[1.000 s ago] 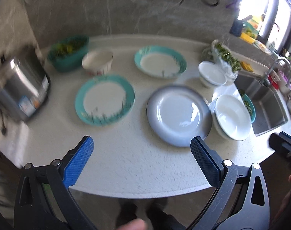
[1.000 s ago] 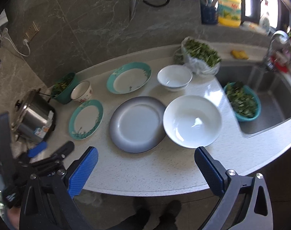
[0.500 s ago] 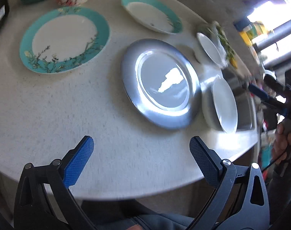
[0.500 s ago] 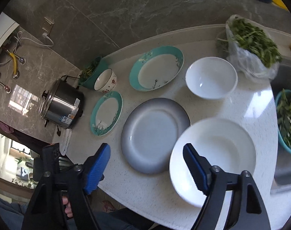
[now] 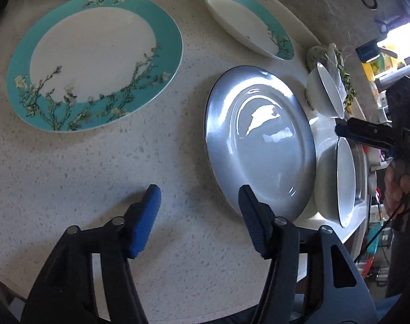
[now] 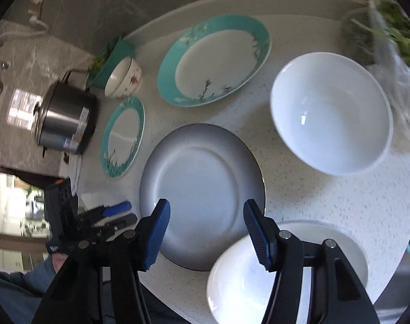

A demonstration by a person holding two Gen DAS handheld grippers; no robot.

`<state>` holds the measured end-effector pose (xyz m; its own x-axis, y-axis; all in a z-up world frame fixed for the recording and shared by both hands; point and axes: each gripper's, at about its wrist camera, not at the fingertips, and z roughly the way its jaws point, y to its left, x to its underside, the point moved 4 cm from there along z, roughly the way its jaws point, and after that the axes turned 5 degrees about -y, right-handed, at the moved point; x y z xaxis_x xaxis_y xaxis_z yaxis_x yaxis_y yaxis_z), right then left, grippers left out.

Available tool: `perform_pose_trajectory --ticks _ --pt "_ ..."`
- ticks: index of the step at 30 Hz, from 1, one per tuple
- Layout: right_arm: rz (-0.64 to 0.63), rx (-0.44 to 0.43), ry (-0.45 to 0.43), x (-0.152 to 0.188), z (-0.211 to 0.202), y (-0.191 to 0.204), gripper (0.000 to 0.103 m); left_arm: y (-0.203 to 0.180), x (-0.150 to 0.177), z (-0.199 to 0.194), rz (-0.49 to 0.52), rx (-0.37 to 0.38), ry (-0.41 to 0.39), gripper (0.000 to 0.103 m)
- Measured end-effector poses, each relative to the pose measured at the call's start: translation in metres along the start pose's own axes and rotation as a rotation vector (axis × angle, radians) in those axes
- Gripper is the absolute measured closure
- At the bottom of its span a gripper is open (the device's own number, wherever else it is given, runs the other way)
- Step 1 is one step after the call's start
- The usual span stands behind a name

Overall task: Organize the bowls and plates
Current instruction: 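Reach the right gripper to the grey plate and close on its rim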

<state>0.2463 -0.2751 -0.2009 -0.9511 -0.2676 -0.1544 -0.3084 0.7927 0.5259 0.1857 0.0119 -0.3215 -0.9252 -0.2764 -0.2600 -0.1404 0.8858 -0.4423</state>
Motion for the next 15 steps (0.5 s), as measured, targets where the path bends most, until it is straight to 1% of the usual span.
perform_pose_trajectory --ticks 1,4,6,8,10,15 --pt "-0.016 0.002 0.024 -0.006 0.004 -0.004 0.045 0.001 0.0 0.0 -0.017 0.001 -0.001 0.054" --pt "-0.049 0.003 0.066 -0.018 0.01 -0.013 0.045 -0.004 0.004 0.001 -0.075 0.027 -0.01 0.055" --pt "-0.055 0.003 0.093 -0.023 0.014 -0.02 0.045 -0.006 0.005 0.0 -0.085 0.035 -0.014 0.055" --pt "-0.069 0.013 0.134 -0.025 0.021 -0.025 0.045 -0.006 0.005 -0.002 -0.092 0.026 -0.012 0.055" --pt "-0.086 0.003 0.176 -0.023 0.029 -0.025 0.045 -0.007 0.002 -0.001 -0.1 0.026 -0.016 0.055" --pt "-0.08 -0.001 0.226 -0.021 0.042 -0.031 0.045 -0.005 -0.008 0.001 -0.099 0.054 -0.01 0.055"
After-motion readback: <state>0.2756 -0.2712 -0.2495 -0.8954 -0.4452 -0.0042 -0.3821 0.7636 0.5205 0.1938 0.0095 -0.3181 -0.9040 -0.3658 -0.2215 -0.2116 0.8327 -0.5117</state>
